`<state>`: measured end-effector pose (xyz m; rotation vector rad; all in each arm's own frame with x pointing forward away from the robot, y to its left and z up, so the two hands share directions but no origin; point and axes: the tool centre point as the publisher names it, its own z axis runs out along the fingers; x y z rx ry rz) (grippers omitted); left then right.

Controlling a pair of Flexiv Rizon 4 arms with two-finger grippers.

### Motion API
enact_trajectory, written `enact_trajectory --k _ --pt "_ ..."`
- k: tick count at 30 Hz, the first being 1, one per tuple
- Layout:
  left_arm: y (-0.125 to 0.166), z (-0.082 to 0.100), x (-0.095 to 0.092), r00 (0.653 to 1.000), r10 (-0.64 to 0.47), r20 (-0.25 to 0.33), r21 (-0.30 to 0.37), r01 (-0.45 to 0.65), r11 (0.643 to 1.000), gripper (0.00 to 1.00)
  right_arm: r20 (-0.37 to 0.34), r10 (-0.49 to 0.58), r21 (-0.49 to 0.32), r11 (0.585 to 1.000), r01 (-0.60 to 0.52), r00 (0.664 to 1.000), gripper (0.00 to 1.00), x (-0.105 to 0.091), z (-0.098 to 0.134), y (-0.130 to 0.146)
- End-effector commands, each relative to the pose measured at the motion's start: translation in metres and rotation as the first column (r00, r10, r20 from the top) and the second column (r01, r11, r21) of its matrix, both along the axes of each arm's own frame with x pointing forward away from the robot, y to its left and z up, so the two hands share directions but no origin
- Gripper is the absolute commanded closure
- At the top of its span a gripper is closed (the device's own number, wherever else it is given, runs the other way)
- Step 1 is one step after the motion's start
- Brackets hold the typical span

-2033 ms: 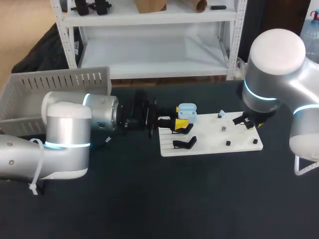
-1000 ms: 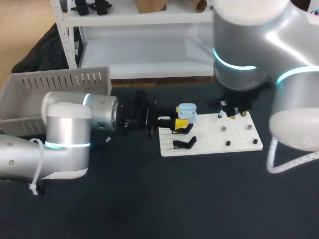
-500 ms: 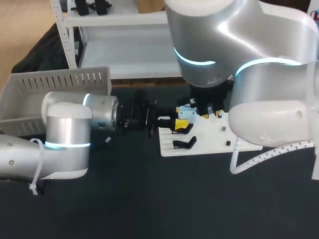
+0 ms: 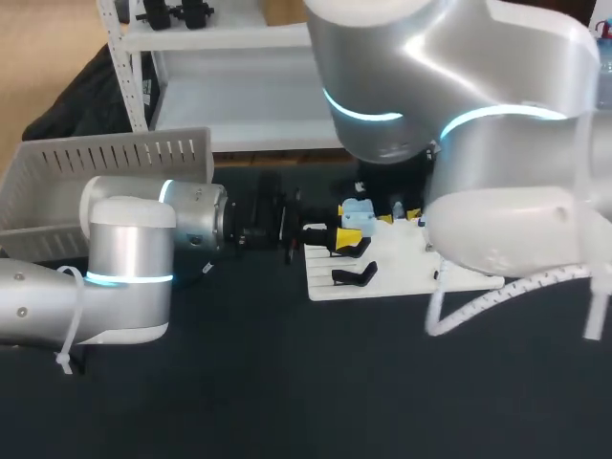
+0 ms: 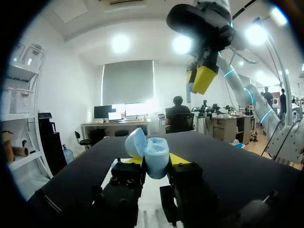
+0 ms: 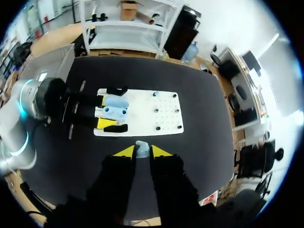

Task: Pick up each earbud case from the left stands, insert the matching earbuds, close the lid, and place the case in the box.

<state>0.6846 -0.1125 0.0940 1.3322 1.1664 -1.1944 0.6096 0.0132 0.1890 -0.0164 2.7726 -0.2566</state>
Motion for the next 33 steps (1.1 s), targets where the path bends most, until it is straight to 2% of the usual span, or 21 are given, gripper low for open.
enact_trajectory --k 1,4,7,14,21,33 --pt "0.000 -0.001 0.001 1.000 -0.002 0.000 -0.001 0.002 1.000 1.00 -0.037 -0.186 0.011 0.982 0.186 0.982 1.00 0.014 0.005 0.016" --pt "0.000 -0.002 -0.002 1.000 -0.007 0.017 0.001 0.007 1.000 1.00 -0.056 -0.246 0.022 0.969 0.247 0.968 1.00 0.016 0.006 0.017" --pt "-0.001 -0.001 -0.006 0.998 -0.009 0.060 0.012 0.009 1.000 1.00 -0.088 -0.296 0.025 0.954 0.299 0.951 1.00 0.014 0.008 0.016" --pt "-0.003 0.000 -0.010 0.995 -0.008 0.097 0.016 0.006 1.000 1.00 -0.152 -0.381 0.017 0.922 0.388 0.912 1.00 0.011 0.005 0.013" --pt "-0.005 0.000 -0.011 0.995 -0.007 0.103 0.013 0.005 1.000 1.00 -0.153 -0.393 0.041 0.914 0.404 0.907 1.00 0.009 -0.003 0.019" --pt "-0.005 0.000 -0.011 0.995 -0.007 0.103 0.013 0.005 1.000 1.00 -0.153 -0.393 0.041 0.914 0.404 0.907 1.00 0.009 -0.003 0.019"
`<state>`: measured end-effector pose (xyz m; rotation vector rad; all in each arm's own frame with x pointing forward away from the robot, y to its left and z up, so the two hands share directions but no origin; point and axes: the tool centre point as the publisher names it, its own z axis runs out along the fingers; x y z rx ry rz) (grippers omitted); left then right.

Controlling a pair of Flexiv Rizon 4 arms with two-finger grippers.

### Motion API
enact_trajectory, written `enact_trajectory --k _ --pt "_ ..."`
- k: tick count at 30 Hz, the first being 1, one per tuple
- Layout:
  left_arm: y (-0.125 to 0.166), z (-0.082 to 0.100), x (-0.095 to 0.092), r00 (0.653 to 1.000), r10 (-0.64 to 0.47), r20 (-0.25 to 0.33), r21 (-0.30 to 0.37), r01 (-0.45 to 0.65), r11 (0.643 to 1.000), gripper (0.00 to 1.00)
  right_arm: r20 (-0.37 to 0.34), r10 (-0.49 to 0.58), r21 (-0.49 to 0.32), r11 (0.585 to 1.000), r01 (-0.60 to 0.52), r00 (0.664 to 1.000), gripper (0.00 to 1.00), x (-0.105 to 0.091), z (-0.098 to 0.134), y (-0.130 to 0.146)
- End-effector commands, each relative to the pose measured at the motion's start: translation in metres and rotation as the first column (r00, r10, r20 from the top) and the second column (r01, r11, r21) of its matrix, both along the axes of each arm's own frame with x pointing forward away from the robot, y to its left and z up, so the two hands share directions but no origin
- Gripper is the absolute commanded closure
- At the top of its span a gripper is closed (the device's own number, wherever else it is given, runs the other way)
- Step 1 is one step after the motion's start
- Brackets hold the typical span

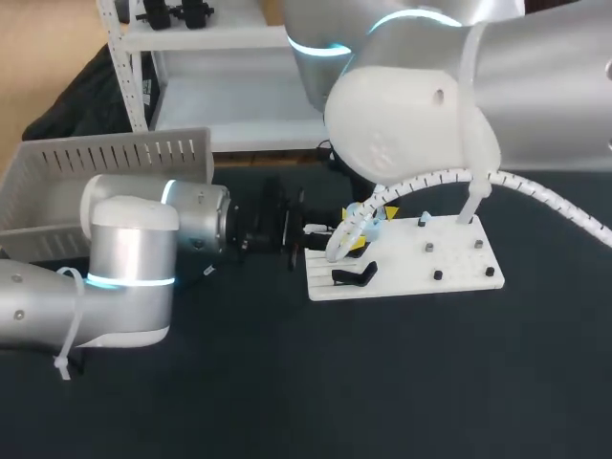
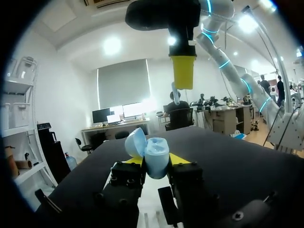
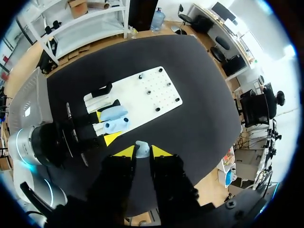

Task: Pick up each earbud case from the left stands, insert the matching earbuds, close the lid, and place the case in the box.

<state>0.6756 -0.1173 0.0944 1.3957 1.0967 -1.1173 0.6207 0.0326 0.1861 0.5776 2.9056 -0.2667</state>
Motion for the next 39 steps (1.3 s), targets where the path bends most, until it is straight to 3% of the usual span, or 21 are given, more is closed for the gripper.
enact_trajectory --k 1,2,6,10,15,20,33,39 --pt "-0.001 0.000 -0.002 1.000 0.007 0.002 -0.001 -0.007 1.000 1.00 0.005 -0.001 0.000 1.000 0.001 1.000 1.00 -0.002 0.000 -0.001" --pt "-0.001 0.000 -0.002 1.000 0.007 0.002 -0.001 -0.007 1.000 1.00 0.005 -0.001 0.000 1.000 0.001 1.000 1.00 -0.002 0.000 -0.001" --pt "-0.001 0.000 -0.002 1.000 0.007 0.002 -0.001 -0.007 1.000 1.00 0.007 -0.180 -0.003 0.984 0.180 0.984 1.00 0.005 -0.003 0.005" --pt "-0.001 0.000 -0.002 1.000 0.007 0.002 -0.001 -0.007 1.000 1.00 0.029 -0.374 -0.030 0.927 0.375 0.927 1.00 0.011 -0.006 0.001" --pt "-0.001 0.000 -0.002 1.000 0.007 0.002 -0.001 -0.007 1.000 1.00 0.066 -0.473 0.003 0.881 0.474 0.879 1.00 0.016 -0.005 0.000" --pt "-0.001 0.000 -0.002 1.000 0.007 0.002 -0.001 -0.007 1.000 1.00 0.057 -0.515 0.058 0.857 0.512 0.855 1.00 0.018 -0.005 0.004" --pt "-0.001 0.000 -0.002 1.000 0.007 0.002 -0.001 -0.007 1.000 1.00 0.056 -0.515 0.038 0.857 0.513 0.856 1.00 0.018 -0.006 0.006" --pt "-0.001 0.000 -0.002 1.000 0.007 0.002 -0.001 -0.007 1.000 1.00 0.032 -0.554 0.024 0.833 0.553 0.832 1.00 0.022 -0.008 0.012"
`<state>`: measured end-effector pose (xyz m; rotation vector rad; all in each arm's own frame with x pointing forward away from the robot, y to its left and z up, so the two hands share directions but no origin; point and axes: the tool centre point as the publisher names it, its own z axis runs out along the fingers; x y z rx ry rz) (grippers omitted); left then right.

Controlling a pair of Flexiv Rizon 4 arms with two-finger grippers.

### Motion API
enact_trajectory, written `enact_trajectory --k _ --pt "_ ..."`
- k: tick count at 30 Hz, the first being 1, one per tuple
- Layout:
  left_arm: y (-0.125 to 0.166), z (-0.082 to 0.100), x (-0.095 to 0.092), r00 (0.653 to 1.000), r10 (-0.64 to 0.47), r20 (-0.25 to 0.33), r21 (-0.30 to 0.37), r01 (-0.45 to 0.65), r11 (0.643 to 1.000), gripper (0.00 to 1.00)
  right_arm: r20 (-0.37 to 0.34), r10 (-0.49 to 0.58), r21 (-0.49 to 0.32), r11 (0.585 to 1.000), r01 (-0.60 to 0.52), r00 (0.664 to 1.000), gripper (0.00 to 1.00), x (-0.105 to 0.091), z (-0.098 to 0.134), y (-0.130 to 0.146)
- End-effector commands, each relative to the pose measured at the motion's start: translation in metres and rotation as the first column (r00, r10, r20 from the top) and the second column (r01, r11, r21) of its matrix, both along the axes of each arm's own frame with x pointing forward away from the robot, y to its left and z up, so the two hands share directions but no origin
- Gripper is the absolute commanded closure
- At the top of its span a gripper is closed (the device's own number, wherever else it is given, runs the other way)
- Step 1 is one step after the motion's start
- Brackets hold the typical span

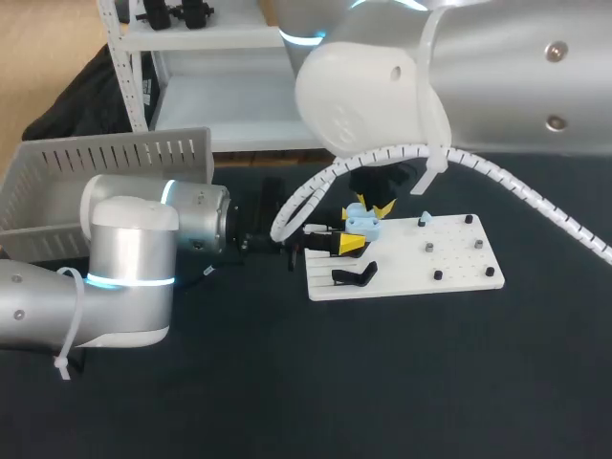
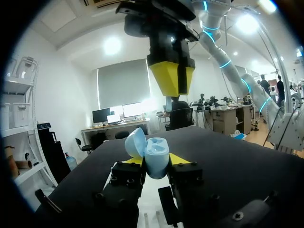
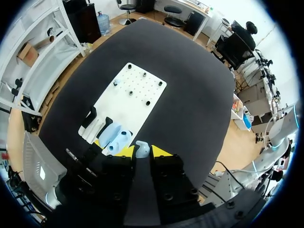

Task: Pick up each earbud case from the left stands, insert the matching earbuds, close the lid, and place the case in the box.

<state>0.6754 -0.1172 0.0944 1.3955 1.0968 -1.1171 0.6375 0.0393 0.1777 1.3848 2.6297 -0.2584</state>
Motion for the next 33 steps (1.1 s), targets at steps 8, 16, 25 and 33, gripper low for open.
enact_trajectory --k 8,16,25,33 --pt "-0.001 0.000 -0.002 1.000 0.007 0.002 -0.001 -0.007 1.000 1.00 -0.057 -0.079 -0.020 0.997 0.078 0.995 1.00 0.009 -0.003 0.008" --pt "-0.001 0.000 -0.002 1.000 0.007 0.002 -0.001 -0.007 1.000 1.00 -0.059 -0.092 -0.020 0.996 0.091 0.994 1.00 0.011 -0.007 0.013" --pt "-0.001 0.000 -0.002 1.000 0.007 0.002 -0.001 -0.007 1.000 1.00 -0.042 -0.066 -0.030 0.997 0.065 0.997 1.00 0.011 -0.011 0.020" --pt "-0.001 0.000 -0.002 1.000 0.007 0.002 -0.001 -0.007 1.000 1.00 -0.034 -0.055 -0.031 0.998 0.054 0.998 1.00 0.014 -0.015 0.020"
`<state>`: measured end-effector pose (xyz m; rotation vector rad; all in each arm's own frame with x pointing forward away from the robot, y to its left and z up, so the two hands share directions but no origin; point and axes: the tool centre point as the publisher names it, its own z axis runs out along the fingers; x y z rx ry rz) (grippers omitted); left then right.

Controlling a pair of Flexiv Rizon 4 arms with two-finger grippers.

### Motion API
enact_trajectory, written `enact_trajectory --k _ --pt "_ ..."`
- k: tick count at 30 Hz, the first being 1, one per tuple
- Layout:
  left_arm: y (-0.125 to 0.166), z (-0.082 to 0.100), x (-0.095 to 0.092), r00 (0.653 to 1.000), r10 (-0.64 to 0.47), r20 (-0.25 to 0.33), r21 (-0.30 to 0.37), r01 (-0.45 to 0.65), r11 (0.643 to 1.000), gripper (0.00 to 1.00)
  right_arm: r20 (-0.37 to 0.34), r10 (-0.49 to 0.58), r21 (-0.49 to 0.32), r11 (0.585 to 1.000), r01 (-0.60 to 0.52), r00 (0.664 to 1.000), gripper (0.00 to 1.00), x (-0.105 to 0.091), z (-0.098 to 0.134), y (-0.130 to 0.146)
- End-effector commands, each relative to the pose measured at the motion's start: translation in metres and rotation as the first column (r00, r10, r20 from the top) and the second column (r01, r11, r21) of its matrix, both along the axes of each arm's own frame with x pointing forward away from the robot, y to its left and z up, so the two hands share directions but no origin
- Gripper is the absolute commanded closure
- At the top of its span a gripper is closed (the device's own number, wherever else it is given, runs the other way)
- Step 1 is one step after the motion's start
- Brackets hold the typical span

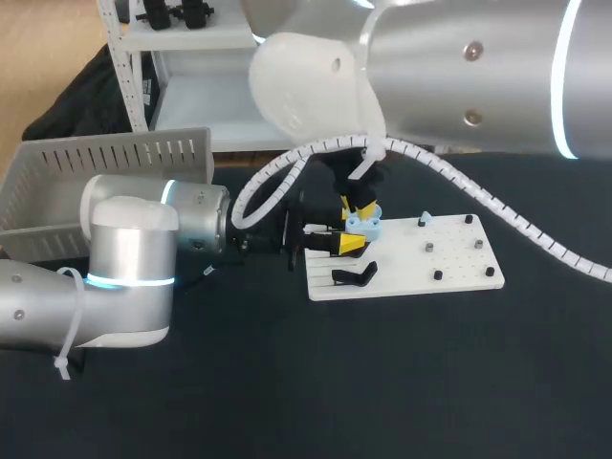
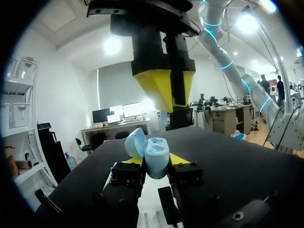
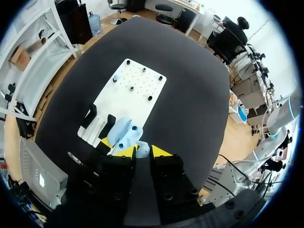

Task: Pick up each earbud case from the left stands, insert the matching earbuds, close the lid, and place the case in the box.

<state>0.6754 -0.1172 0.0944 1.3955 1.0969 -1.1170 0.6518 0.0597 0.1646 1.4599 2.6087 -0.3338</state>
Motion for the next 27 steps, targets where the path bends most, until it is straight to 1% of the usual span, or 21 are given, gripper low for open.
enact_trajectory --k 1,13,27 --pt "-0.001 0.000 -0.002 1.000 0.007 0.002 -0.001 -0.007 1.000 1.00 0.003 0.002 0.001 1.000 -0.002 1.000 1.00 0.000 -0.002 0.000" --pt "-0.001 0.000 -0.002 1.000 0.007 0.002 -0.001 -0.007 1.000 1.00 -0.001 -0.001 0.002 1.000 0.001 1.000 1.00 0.001 -0.011 -0.001" --pt "-0.001 0.000 -0.002 1.000 0.007 0.002 -0.001 -0.007 1.000 1.00 0.001 -0.009 0.001 1.000 0.009 1.000 1.00 0.006 -0.016 -0.005"
